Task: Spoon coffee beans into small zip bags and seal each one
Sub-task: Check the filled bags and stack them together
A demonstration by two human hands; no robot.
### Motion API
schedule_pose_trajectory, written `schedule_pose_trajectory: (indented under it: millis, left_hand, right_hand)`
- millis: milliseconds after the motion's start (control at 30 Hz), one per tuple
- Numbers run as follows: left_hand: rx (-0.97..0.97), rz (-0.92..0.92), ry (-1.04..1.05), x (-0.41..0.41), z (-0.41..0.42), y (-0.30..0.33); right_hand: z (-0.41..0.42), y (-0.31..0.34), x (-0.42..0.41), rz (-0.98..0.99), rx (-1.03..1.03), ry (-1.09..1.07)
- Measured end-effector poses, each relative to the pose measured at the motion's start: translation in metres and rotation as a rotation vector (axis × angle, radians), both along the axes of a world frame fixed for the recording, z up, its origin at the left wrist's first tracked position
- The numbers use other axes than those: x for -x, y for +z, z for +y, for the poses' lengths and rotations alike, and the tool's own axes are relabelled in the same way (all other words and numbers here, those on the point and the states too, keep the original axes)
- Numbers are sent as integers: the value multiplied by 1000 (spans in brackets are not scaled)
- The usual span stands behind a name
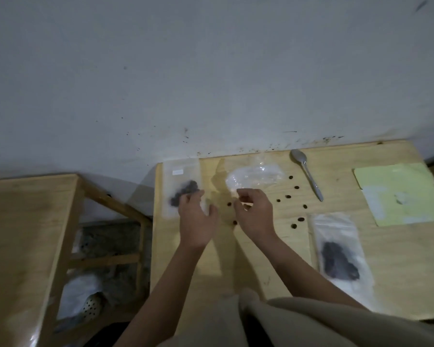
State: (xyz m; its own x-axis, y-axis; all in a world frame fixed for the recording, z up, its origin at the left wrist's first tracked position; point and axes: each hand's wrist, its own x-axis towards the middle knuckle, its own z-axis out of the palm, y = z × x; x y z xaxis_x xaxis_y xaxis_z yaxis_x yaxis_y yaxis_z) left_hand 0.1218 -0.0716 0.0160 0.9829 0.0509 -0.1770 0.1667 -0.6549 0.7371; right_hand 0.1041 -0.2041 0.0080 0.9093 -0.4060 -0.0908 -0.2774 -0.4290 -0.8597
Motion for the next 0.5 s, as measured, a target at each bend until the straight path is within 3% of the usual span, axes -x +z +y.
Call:
schedule_pose_trajectory:
  millis: [200,300,500]
  left_hand:
    - [97,91,-230,52,-76,1]
    - [108,137,-323,73,-113,-2]
    - [21,284,-450,105,-176,-12]
  right_hand:
    - [-95,-3,81,46,119,-268]
    - [-146,-14,115,231,167,-374]
    - [-200,-20,146,625,189,-337]
